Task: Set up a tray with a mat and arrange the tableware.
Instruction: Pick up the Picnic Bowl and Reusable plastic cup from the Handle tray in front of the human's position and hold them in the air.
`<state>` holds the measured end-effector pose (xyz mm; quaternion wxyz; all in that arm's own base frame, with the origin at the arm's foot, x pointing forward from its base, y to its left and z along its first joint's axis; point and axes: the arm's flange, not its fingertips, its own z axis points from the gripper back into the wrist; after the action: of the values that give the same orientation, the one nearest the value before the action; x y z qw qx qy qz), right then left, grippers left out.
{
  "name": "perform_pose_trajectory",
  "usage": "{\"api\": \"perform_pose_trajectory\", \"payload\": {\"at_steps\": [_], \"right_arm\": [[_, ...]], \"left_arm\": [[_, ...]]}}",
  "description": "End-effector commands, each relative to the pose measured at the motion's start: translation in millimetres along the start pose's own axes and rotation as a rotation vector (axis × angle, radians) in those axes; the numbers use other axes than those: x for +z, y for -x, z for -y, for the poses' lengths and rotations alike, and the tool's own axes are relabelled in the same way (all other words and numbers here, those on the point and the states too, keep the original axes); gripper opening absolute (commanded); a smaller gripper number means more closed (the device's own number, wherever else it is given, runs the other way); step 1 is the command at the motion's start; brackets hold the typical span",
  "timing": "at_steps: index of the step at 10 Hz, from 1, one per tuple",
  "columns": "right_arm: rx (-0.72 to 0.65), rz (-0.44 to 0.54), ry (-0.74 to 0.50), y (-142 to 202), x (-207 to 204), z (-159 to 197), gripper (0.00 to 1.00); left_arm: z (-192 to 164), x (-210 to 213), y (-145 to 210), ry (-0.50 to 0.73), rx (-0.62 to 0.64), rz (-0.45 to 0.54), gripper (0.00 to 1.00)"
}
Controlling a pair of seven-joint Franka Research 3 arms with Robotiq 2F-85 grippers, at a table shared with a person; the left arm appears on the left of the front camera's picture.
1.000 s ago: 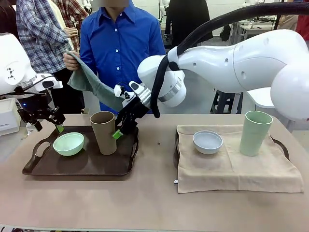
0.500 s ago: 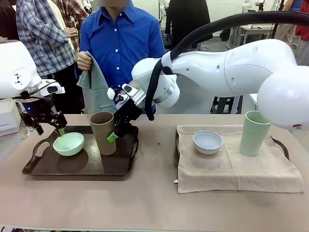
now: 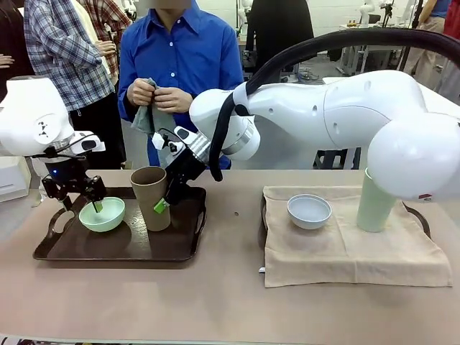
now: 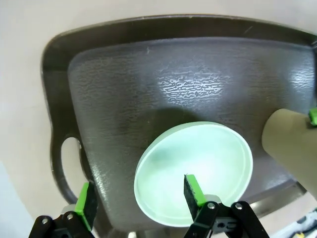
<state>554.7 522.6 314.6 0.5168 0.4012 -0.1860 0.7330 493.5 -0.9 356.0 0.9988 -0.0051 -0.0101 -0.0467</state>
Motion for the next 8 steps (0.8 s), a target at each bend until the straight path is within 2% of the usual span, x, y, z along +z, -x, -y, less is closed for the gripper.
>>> {"api": "perform_pose_trajectory", "payload": {"at_steps": [1, 2, 3, 4, 5, 6, 7, 8], "right_arm": [[0.003, -0.023, -0.011, -7.5, -1.2, 18.1, 1.00], [0.009, -0.021, -0.014, -7.7, -1.7, 17.6, 1.00], [0.040, -0.029, -0.011, -7.7, -2.4, 16.8, 0.91], [0.051, -0.031, -0.010, -8.1, -2.6, 16.8, 0.41], [0.057, -0.031, -0.008, -8.0, -2.8, 16.9, 0.32], [0.064, -0.034, -0.007, -8.0, -3.0, 16.9, 0.00], [0.067, -0.039, -0.010, -8.9, -3.8, 17.1, 0.00], [0.068, -0.040, -0.011, -9.4, -3.6, 16.9, 0.00]], "left_arm": [[-1.6, -3.7, -4.7, -0.004, 0.025, -0.026, 0.92], [-5.4, -7.3, -3.6, 0.009, 0.033, -0.031, 0.92], [-8.5, -11.2, -2.9, 0.033, 0.044, -0.034, 0.44], [-10.0, -14.0, -3.2, 0.036, 0.046, -0.040, 0.45], [-10.8, -15.6, -2.7, 0.043, 0.047, -0.043, 0.00], [-9.5, -15.3, -2.3, 0.046, 0.046, -0.043, 0.38], [-10.3, -14.4, -1.5, 0.048, 0.046, -0.042, 0.00], [-10.0, -13.4, -1.0, 0.050, 0.049, -0.040, 0.00]]}}
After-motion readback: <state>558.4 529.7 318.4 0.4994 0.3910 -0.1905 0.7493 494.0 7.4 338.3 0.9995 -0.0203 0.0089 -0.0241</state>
